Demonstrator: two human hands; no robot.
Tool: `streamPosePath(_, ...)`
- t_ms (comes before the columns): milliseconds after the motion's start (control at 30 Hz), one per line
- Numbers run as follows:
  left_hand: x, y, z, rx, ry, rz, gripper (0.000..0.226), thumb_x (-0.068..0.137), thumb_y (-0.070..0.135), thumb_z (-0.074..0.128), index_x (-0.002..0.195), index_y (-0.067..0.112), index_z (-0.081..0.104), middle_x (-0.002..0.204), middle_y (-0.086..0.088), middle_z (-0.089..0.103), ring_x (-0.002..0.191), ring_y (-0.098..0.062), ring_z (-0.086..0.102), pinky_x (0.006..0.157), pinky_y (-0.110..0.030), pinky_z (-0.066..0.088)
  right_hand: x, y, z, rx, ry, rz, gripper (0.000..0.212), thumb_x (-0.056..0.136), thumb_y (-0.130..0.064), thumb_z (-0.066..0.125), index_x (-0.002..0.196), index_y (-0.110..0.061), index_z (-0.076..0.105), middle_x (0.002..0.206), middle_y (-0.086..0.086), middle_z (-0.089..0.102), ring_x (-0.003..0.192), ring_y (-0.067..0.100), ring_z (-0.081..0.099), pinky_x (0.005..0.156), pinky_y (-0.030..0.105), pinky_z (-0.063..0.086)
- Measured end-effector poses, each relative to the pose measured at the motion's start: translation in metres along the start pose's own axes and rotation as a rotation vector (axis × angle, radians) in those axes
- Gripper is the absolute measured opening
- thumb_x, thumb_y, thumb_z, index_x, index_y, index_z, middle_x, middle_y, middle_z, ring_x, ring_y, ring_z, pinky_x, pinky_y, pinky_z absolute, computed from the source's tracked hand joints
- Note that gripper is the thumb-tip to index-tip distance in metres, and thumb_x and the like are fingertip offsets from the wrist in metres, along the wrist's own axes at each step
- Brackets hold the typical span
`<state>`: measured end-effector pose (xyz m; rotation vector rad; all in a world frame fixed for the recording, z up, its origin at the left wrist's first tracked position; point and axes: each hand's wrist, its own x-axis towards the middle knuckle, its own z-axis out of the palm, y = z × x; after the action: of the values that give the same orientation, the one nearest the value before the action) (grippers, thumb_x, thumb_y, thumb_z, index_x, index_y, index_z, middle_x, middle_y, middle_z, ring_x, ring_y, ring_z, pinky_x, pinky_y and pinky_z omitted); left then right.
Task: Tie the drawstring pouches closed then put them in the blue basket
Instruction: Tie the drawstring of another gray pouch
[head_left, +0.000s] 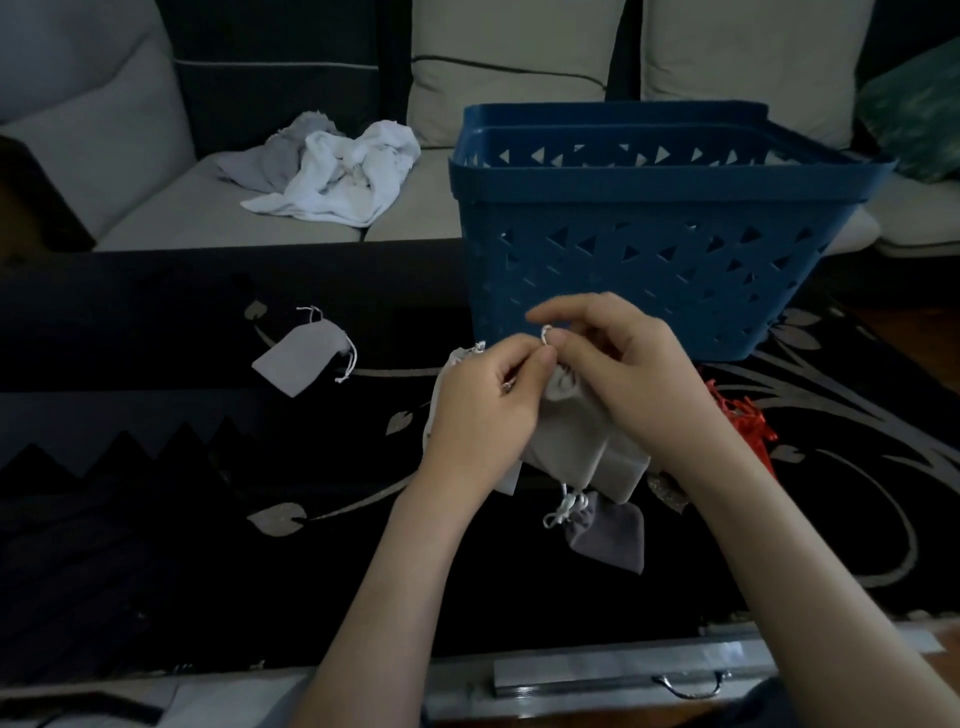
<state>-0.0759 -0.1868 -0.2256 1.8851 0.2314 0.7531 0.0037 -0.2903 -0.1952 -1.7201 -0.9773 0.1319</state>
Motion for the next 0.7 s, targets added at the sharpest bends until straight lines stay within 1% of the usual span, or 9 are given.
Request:
streamPosePath(67, 0.002, 0.000, -0.002, 0.004, -0.008, -0.025, 0.019, 0.095, 0.018, 0.056, 0.080, 0.012, 0.067, 0.069, 0.003, 0.063, 0.068, -0.002, 0.055, 0.063, -0.020, 0.041, 0.001, 0.001, -0.002, -0.109, -0.004, -0.040, 0.016, 0.089, -0.010, 0.061, 0.093, -0.022, 0.072, 0.085, -0.005, 0.061, 0.081, 0.002, 0.056, 0.075, 0.010, 0.042)
streamPosePath(133, 0.002, 0.003, -0.001, -0.017, -0.043, -0.049, 0.019, 0.094, 0.018, 0.057, 0.079, 0.010, 0.067, 0.070, 0.005, 0.063, 0.068, 0.000, 0.055, 0.065, -0.013, 0.040, 0.002, 0.002, -0.003, -0.141, 0.047, -0.042, 0.013, 0.087, -0.011, 0.062, 0.085, -0.021, 0.071, 0.083, -0.007, 0.063, 0.081, 0.002, 0.058, 0.073, 0.010, 0.042)
streamPosePath(267, 0.005, 0.003, -0.002, -0.070, -0.125, -0.082, 0.025, 0.091, 0.017, 0.061, 0.066, 0.016, 0.055, 0.061, 0.011, 0.051, 0.062, -0.002, 0.046, 0.062, -0.018, 0.036, 0.001, 0.002, -0.001, -0.038, 0.104, 0.021, 0.011, 0.087, -0.011, 0.062, 0.080, -0.018, 0.068, 0.085, -0.003, 0.065, 0.082, 0.010, 0.060, 0.078, 0.024, 0.049)
streamPosePath(333, 0.007, 0.000, -0.006, -0.132, -0.177, -0.125, 0.024, 0.084, 0.023, 0.066, 0.064, 0.018, 0.054, 0.062, 0.010, 0.053, 0.064, -0.004, 0.048, 0.064, -0.022, 0.037, 0.000, 0.001, 0.001, 0.029, 0.088, 0.041, 0.013, 0.087, -0.008, 0.062, 0.079, -0.018, 0.067, 0.088, 0.001, 0.064, 0.084, 0.012, 0.060, 0.082, 0.028, 0.050)
streamPosePath(467, 0.007, -0.001, -0.014, -0.210, -0.262, -0.186, 0.018, 0.074, 0.028, 0.072, 0.077, 0.011, 0.068, 0.073, 0.004, 0.065, 0.074, -0.007, 0.060, 0.071, -0.023, 0.045, -0.004, -0.004, 0.005, 0.092, 0.031, 0.030, 0.021, 0.086, -0.002, 0.062, 0.075, -0.019, 0.064, 0.089, 0.003, 0.057, 0.081, 0.002, 0.054, 0.077, 0.014, 0.044)
streamPosePath(533, 0.007, 0.000, -0.015, -0.194, -0.254, -0.205, 0.010, 0.070, 0.032, 0.074, 0.068, 0.024, 0.069, 0.069, 0.005, 0.065, 0.072, -0.010, 0.060, 0.069, -0.027, 0.045, -0.005, -0.005, 0.006, 0.125, -0.006, 0.033, 0.020, 0.088, -0.002, 0.060, 0.076, -0.017, 0.063, 0.085, 0.001, 0.058, 0.080, 0.004, 0.055, 0.076, 0.016, 0.044)
streamPosePath(567, 0.007, 0.000, -0.016, -0.172, -0.239, -0.212, 0.014, 0.068, 0.037, 0.074, 0.062, 0.026, 0.067, 0.066, 0.004, 0.063, 0.068, -0.012, 0.058, 0.067, -0.030, 0.043, -0.005, -0.005, 0.005, 0.155, -0.033, 0.041, 0.019, 0.089, -0.001, 0.058, 0.077, -0.015, 0.063, 0.082, -0.001, 0.060, 0.078, 0.005, 0.056, 0.075, 0.018, 0.046)
streamPosePath(633, 0.007, 0.000, -0.016, -0.095, -0.210, -0.216, 0.024, 0.068, 0.043, 0.074, 0.060, 0.021, 0.065, 0.063, -0.001, 0.061, 0.063, -0.013, 0.055, 0.064, -0.031, 0.040, -0.004, -0.005, 0.000, 0.212, -0.097, 0.071, 0.015, 0.091, -0.002, 0.055, 0.081, -0.010, 0.063, 0.075, -0.001, 0.062, 0.074, 0.009, 0.057, 0.071, 0.019, 0.047)
streamPosePath(700, 0.006, 0.001, -0.016, 0.058, -0.188, -0.190, 0.026, 0.079, 0.037, 0.073, 0.069, 0.013, 0.069, 0.064, -0.007, 0.062, 0.060, -0.006, 0.052, 0.062, -0.027, 0.039, -0.002, -0.007, -0.004, 0.218, -0.160, 0.127, 0.011, 0.092, -0.007, 0.055, 0.086, -0.008, 0.064, 0.077, 0.005, 0.063, 0.072, 0.016, 0.057, 0.069, 0.021, 0.047)
